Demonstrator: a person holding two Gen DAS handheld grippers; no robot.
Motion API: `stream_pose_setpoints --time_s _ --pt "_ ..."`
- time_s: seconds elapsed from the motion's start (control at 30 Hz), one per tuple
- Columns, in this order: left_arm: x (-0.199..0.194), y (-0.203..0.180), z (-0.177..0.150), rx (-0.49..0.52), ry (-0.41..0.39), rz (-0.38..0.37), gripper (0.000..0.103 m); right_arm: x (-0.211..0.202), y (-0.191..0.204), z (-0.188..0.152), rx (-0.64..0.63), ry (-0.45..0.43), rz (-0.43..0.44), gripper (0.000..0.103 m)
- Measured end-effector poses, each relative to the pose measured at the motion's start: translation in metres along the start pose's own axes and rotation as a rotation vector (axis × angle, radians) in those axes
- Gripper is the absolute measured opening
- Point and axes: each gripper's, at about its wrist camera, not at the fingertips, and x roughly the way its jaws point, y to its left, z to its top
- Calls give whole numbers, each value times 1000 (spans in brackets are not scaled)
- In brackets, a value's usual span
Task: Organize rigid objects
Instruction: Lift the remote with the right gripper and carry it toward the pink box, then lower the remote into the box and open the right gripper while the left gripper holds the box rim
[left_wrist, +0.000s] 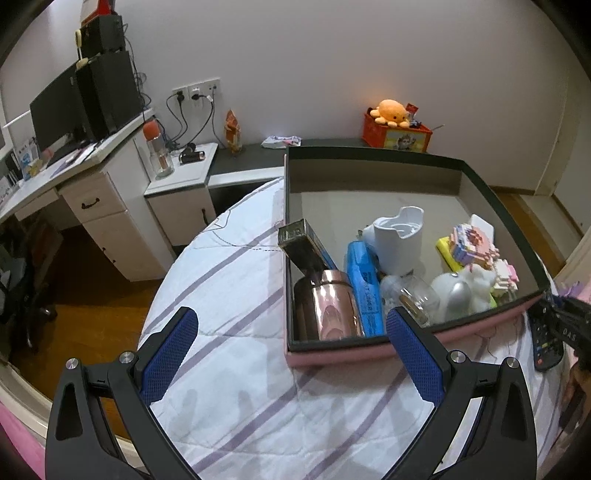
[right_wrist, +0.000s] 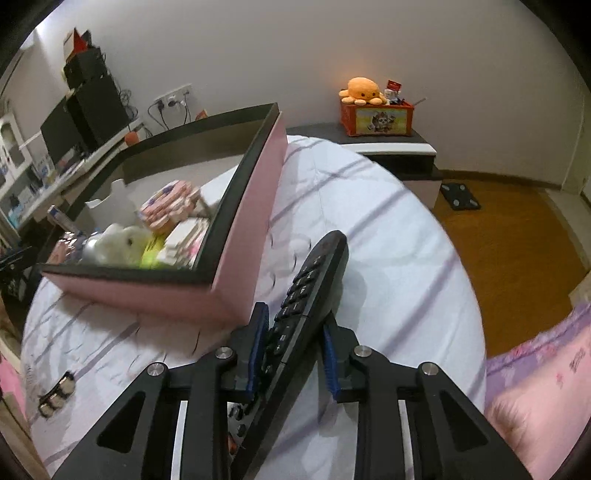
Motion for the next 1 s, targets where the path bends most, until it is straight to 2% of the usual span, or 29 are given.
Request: stream_pose_setpoints --time_s 0.27,0.33,0.4,0.53,0.6,0.67,0.77,1.0 --pt "25 1 8 7 57 4 103 13 -6 16 -52 11 13 26" --pt "29 1 11 11 51 22 102 14 -9 18 -54 12 21 26" --pt "30 2 13 15 38 43 92 14 -10 19 -61 18 25 26" --pt "29 1 14 28 35 14 78 15 -11 20 -75 23 30 26" --pt "25 0 16 24 22 -9 51 15 -12 21 -76 28 35 26" --pt "22 0 18 34 20 -10 40 15 -13 22 -77 30 38 26" --pt "22 0 18 45 29 -36 30 15 -13 22 -79 34 40 26" --pt "20 -1 13 84 26 -24 10 15 -12 23 -82 37 35 26"
